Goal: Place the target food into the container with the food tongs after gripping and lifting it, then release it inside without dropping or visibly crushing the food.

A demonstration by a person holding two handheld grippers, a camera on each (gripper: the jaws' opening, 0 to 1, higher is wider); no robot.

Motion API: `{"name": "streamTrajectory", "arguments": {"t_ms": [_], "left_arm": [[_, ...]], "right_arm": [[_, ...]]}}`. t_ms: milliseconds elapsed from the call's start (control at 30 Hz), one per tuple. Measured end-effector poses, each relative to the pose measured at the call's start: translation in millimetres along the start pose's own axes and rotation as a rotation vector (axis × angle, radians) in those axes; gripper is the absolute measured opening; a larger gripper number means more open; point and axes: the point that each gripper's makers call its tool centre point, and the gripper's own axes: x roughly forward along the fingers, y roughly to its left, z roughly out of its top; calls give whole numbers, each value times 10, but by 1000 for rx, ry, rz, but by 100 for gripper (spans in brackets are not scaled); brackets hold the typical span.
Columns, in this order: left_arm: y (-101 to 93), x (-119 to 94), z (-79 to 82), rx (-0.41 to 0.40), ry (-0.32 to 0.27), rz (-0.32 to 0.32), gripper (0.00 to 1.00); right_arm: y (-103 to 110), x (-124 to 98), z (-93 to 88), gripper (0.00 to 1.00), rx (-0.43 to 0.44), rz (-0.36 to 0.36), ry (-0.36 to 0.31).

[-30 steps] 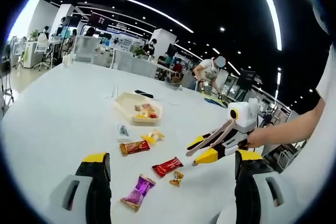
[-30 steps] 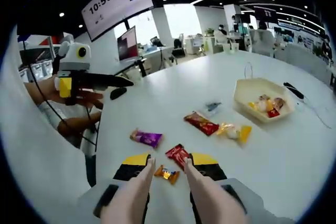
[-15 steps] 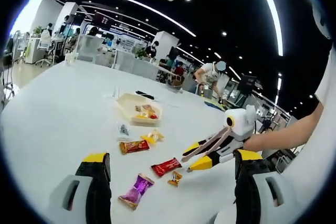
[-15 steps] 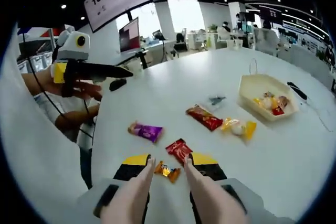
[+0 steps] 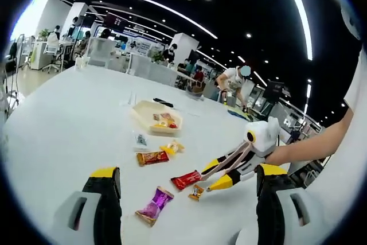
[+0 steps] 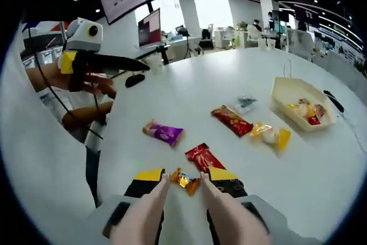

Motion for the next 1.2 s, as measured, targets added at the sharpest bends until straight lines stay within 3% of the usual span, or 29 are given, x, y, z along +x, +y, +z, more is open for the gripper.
{"name": "streamTrajectory", "arguments": {"t_ms": [167, 333, 433, 533, 600, 767, 800, 933, 1067, 1200], "left_arm": [[13, -33, -24, 1, 9, 8, 99], [37, 2, -24, 8, 13, 12, 99], [-7, 12, -6, 48, 34, 5, 99], [-27, 2, 7, 61, 33, 7, 99], [-22, 9, -32, 64, 36, 11, 99], [-96, 13, -158, 76, 82, 0, 99], [-114, -1, -156, 77, 77, 0, 99], [-104, -27, -195, 58, 67, 11, 99], [-89, -25, -241, 30, 76, 11, 99], [-84, -74, -198, 38, 66, 17, 99]], "right_arm": [[-5, 10, 8, 27, -5, 14, 0], [26, 115, 40, 27, -121, 56, 23], [88, 150, 73, 27, -138, 80, 36], [148, 171, 17, 27, -237, 133, 89], [159, 184, -46, 26, -260, 155, 125], [197, 187, -72, 26, -298, 182, 142], [249, 191, -83, 26, -343, 218, 153], [234, 242, -122, 26, -457, 234, 186], [165, 278, -56, 26, -394, 228, 187], [182, 315, -78, 25, -476, 245, 209]]}}
